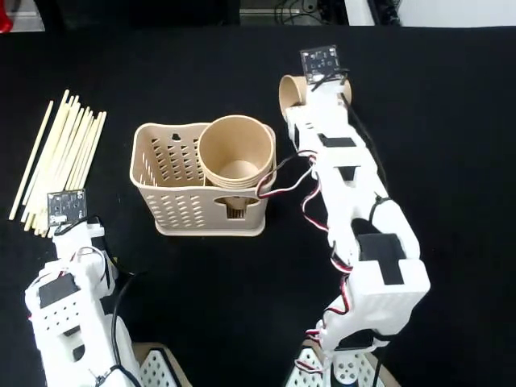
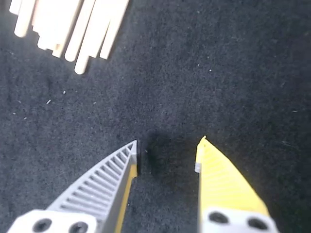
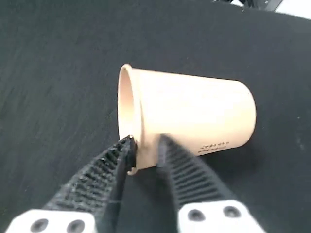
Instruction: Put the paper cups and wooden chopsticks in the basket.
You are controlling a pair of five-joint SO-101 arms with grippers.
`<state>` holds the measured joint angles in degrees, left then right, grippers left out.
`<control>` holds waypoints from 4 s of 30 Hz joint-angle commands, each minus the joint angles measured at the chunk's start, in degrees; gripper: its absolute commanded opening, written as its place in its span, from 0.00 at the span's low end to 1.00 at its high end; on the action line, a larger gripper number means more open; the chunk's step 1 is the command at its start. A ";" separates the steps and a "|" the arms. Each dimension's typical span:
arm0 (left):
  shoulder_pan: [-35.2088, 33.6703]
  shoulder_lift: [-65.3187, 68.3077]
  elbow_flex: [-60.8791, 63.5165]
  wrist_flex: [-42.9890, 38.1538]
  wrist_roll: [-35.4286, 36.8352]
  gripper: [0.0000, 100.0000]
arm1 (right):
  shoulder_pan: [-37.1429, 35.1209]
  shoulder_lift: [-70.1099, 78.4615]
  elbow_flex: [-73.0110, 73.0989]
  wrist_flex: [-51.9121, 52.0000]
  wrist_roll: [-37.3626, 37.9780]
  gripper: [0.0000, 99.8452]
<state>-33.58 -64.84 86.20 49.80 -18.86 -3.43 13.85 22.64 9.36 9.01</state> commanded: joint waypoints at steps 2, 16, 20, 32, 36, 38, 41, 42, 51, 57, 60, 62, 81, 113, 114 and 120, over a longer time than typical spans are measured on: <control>0.31 -0.70 -0.22 -0.09 -0.18 0.20 | 1.41 -2.86 -0.57 -0.70 3.43 0.01; 0.31 -0.70 -0.22 -0.09 -0.18 0.20 | 6.24 -27.47 17.80 -0.26 3.78 0.01; 0.31 -0.70 -0.22 -0.09 -0.18 0.20 | 6.77 -37.67 24.48 -0.35 3.78 0.01; 0.22 -0.70 -0.22 -0.09 -0.09 0.20 | -1.14 -36.35 30.37 -1.85 4.22 0.26; 0.22 -0.70 -0.22 -0.09 -0.09 0.20 | -0.53 -25.71 25.98 -7.21 4.22 0.26; 0.22 -0.70 -0.22 -0.09 -0.09 0.20 | -0.44 -19.91 22.46 -7.21 4.75 0.26; 0.22 -0.70 -0.13 -0.88 -0.09 0.20 | -0.44 -13.49 19.56 -7.65 7.21 0.26; 0.22 -0.70 -0.13 -1.05 -0.09 0.20 | -0.18 -12.00 18.51 -8.26 7.47 0.26; 0.48 -0.70 -0.13 -1.14 -0.09 0.20 | 2.29 -8.75 17.27 -18.64 7.82 0.13; 0.48 -0.70 -0.13 -1.14 -0.09 0.20 | 4.04 -9.10 17.19 -20.57 7.82 0.01; 0.48 -0.70 -0.13 -1.14 -0.09 0.20 | 5.27 -9.19 17.27 -20.48 7.82 0.01; 0.48 -0.70 -0.13 -1.14 -0.09 0.20 | 6.24 -9.19 17.36 -20.48 7.82 0.01; 0.31 -0.70 -0.13 -1.23 0.18 0.20 | 8.09 -44.88 16.84 20.31 7.38 0.01; 0.13 -0.70 -0.13 -0.79 -0.09 0.20 | -16.26 -77.85 -7.96 68.75 -4.04 0.01; 0.13 -0.70 -0.13 -0.79 -0.09 0.20 | -16.35 -76.35 -7.96 68.75 -4.31 0.01; 0.13 -0.70 -0.13 -0.79 -0.09 0.20 | -16.44 -69.14 -9.54 68.04 -6.42 0.01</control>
<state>-33.49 -64.84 86.20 49.45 -18.77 -19.34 -58.42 16.13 77.76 3.12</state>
